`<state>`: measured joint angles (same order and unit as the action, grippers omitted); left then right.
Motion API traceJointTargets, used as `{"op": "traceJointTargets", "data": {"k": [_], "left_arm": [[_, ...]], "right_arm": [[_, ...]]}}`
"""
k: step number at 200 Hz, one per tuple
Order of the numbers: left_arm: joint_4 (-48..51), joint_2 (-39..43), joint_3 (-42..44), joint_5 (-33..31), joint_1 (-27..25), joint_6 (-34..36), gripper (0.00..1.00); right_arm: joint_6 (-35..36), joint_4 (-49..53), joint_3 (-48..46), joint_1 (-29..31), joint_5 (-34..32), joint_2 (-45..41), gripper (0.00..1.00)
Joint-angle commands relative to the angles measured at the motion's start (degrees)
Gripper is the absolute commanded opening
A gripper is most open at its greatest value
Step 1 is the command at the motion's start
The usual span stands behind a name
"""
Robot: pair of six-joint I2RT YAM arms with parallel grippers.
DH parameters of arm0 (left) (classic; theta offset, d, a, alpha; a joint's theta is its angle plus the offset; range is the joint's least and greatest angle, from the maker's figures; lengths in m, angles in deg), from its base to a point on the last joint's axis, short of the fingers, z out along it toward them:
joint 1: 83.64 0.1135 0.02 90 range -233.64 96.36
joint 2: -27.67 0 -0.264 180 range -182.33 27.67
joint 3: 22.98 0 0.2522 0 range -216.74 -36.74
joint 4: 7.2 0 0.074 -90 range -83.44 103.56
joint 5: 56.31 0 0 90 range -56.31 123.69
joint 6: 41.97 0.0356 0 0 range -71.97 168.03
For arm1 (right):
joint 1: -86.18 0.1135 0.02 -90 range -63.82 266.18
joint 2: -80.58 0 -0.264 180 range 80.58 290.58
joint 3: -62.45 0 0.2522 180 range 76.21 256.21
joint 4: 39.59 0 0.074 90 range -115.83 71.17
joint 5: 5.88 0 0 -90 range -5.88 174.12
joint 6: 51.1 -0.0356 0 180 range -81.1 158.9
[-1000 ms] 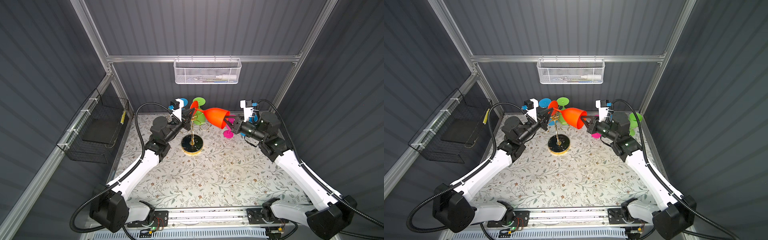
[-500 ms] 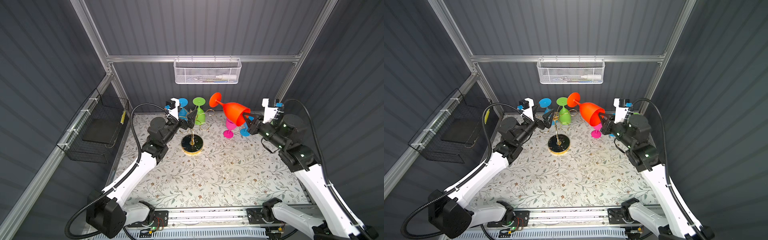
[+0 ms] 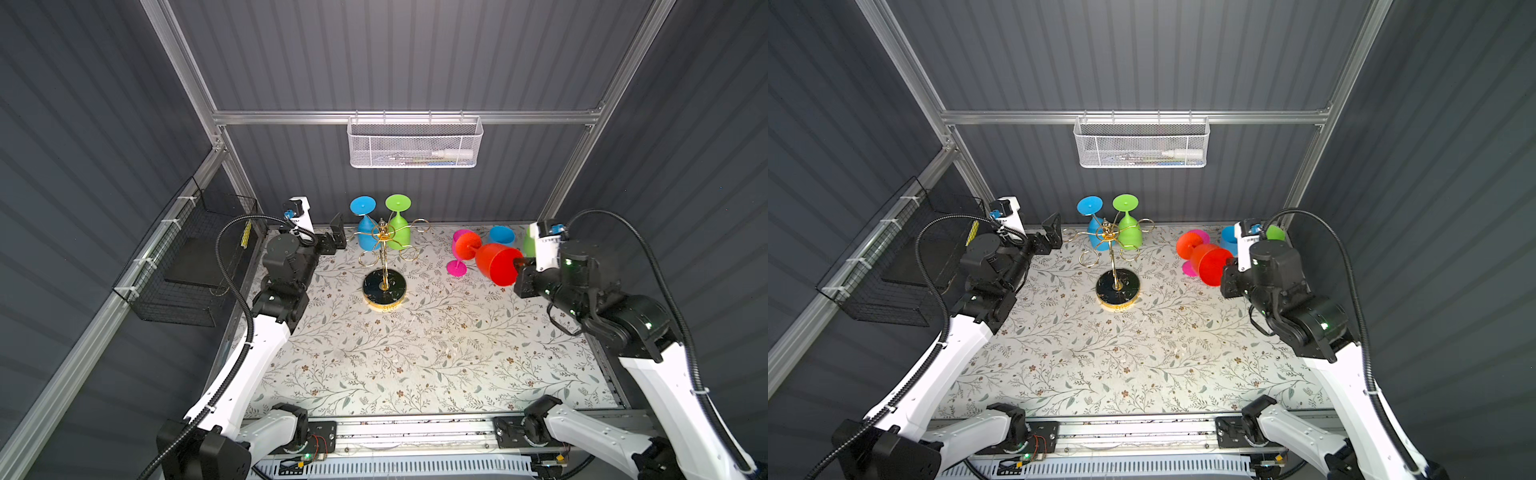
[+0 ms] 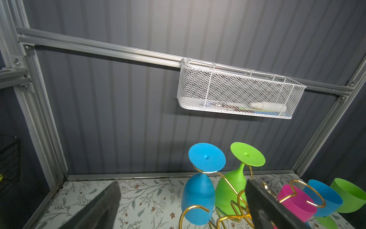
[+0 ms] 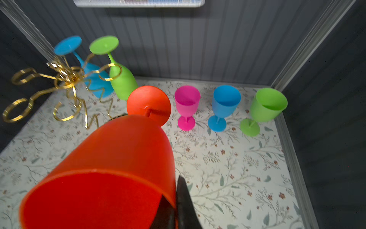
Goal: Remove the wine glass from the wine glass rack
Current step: 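Carry the red glass with the right gripper toward the upright glasses, then lower the red glass upright onto the table beside the magenta glass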
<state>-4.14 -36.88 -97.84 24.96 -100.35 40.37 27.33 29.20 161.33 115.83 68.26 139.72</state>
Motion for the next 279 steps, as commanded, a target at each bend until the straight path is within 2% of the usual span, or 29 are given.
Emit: {"op": "traceJointTargets", "data": {"k": [1,52,86,135,209,279], "left_arm": [[5.11,0.8,-0.93,-4.07,0.94,2.6,1.0],[13.4,-0.33,-4.09,-3.24,4.05,-1.97,1.0],[13.68,0.82,-3.24,-0.02,7.15,-5.21,1.0],[14.2,1.01,-3.66,1.52,8.18,-5.62,1.0],[16.76,-1.09,-6.22,2.86,9.63,-7.54,1.0],[20.68,-4.47,-10.3,5.6,12.31,-11.41,0.99]], "right_arm": [[-0.84,8.31,1.23,1.19,-4.26,5.48,0.0],[1.37,7.26,5.58,1.05,-0.1,22.53,0.0],[3.6,6.0,10.64,-0.66,3.67,32.44,0.0],[5.51,5.58,17.11,-3.34,6.13,42.34,0.0],[6.82,6.01,20.98,-5.39,10.49,49.61,0.0],[7.6,7.07,22.34,-5.56,10.49,52.12,0.1]]}}
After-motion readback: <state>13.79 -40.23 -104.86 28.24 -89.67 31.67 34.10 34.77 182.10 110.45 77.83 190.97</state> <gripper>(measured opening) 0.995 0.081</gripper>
